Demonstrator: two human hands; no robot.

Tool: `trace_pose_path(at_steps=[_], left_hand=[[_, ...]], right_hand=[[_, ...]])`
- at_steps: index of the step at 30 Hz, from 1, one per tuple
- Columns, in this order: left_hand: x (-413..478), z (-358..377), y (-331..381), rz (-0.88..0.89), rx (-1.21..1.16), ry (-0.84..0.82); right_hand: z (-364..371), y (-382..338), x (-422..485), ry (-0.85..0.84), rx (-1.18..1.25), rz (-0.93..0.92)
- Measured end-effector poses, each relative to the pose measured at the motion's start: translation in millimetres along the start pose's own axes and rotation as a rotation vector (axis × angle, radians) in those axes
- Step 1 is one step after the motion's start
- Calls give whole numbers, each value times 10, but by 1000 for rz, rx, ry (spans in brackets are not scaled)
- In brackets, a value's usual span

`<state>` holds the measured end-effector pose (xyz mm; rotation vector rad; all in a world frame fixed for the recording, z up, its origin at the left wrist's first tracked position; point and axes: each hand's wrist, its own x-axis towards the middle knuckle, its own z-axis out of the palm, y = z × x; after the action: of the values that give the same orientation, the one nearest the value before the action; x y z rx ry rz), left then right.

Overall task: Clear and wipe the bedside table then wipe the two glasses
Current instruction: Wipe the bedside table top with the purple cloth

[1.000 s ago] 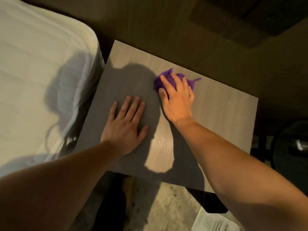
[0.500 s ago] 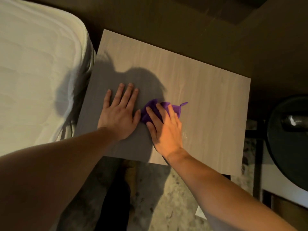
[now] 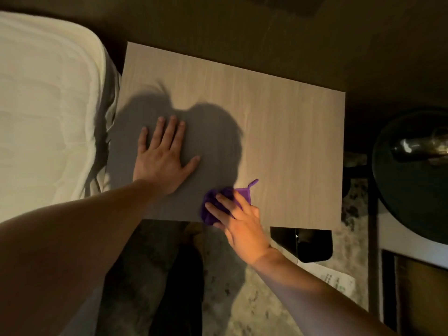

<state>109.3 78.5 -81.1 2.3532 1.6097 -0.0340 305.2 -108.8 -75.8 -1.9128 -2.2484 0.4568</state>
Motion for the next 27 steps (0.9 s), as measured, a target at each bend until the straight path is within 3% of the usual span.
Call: trace_pose_path(at_steps=[7, 11, 17, 24, 27], left_hand=[[8, -71, 35, -30, 24, -59], [35, -141, 45, -62, -4, -124], [94, -365, 171, -100, -33, -257], [277, -541, 602, -108, -79, -238], [369, -693, 1055, -26, -123, -274]], right_hand=[[-332, 355, -265, -78, 79, -37], [-679, 531, -289, -225, 438, 276], [-1130, 859, -217, 5, 876, 602], [-1647, 1104, -228, 250, 997, 875], [-1773, 1265, -355, 339, 1031, 983]])
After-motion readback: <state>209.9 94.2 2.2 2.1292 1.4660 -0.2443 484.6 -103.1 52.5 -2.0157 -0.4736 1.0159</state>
